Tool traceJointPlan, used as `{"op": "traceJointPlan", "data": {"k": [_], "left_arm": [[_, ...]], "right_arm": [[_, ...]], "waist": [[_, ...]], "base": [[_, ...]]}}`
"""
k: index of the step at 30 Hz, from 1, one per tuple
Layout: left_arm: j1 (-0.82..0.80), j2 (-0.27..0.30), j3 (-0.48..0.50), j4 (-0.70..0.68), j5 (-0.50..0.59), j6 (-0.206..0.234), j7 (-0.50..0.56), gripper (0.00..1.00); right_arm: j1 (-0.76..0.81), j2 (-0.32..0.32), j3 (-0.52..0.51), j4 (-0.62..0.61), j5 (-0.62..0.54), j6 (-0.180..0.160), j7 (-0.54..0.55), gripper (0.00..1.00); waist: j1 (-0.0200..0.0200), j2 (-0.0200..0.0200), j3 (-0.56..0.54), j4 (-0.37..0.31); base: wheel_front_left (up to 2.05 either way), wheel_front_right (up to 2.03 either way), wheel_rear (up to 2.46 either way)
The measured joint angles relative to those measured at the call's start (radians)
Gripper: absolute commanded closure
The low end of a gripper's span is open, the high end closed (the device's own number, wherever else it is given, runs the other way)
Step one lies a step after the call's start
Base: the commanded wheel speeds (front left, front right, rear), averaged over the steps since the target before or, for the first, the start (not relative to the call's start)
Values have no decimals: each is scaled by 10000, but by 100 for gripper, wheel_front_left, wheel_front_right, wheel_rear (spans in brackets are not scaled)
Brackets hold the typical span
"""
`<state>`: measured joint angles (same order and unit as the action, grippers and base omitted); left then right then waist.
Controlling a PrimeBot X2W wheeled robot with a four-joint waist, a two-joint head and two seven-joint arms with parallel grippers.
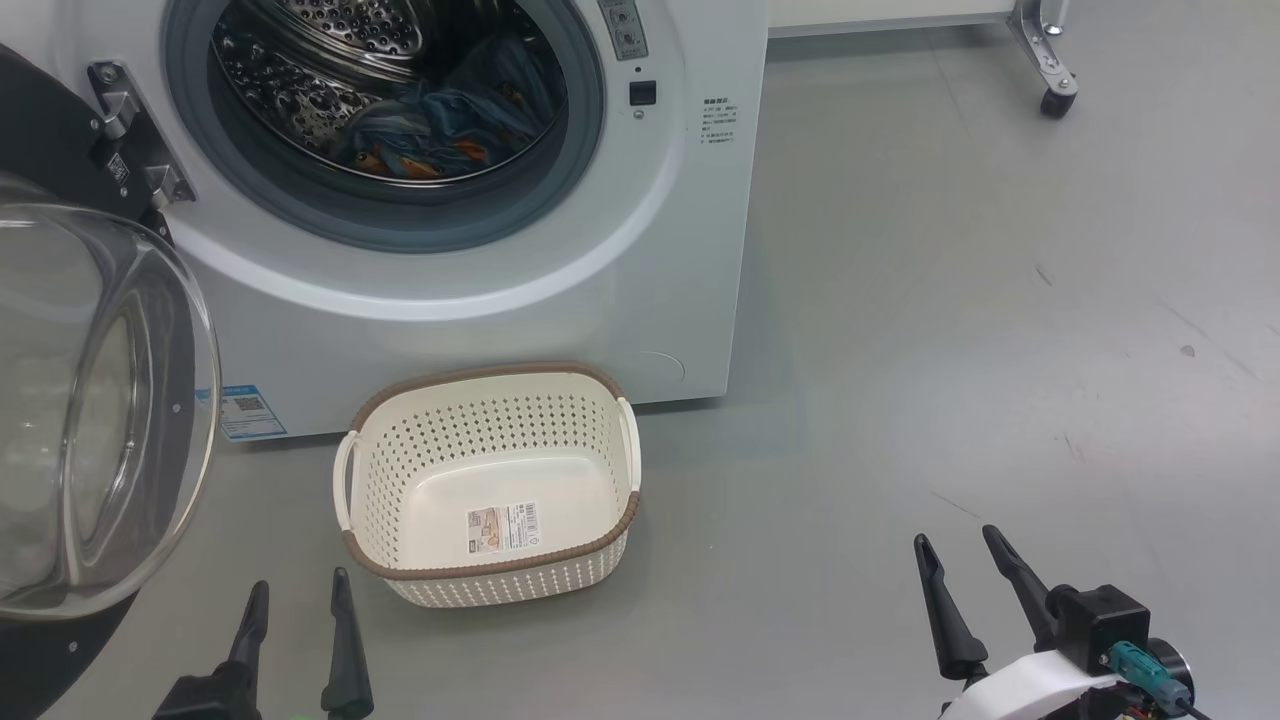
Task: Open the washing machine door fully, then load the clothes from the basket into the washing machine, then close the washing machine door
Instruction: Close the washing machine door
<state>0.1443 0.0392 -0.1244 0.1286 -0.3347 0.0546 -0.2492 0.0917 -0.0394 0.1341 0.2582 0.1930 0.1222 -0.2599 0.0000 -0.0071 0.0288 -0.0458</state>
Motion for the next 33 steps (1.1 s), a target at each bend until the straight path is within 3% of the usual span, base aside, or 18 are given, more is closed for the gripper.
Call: {"op": "traceJointPlan", "data": {"k": [23, 33], "left_arm": [[3, 4, -40, -29, 6, 2, 0, 0], [-3, 10, -337, 115, 19, 2, 0, 0]], "right_arm": [[0, 4, -36, 4, 0, 2, 0, 0], [3, 4, -303, 2, -2, 2, 0, 0]], "waist": [[0, 0, 7, 27], [0, 0, -154, 511]], "base": [[-11, 11, 0], [0, 0, 0]]}}
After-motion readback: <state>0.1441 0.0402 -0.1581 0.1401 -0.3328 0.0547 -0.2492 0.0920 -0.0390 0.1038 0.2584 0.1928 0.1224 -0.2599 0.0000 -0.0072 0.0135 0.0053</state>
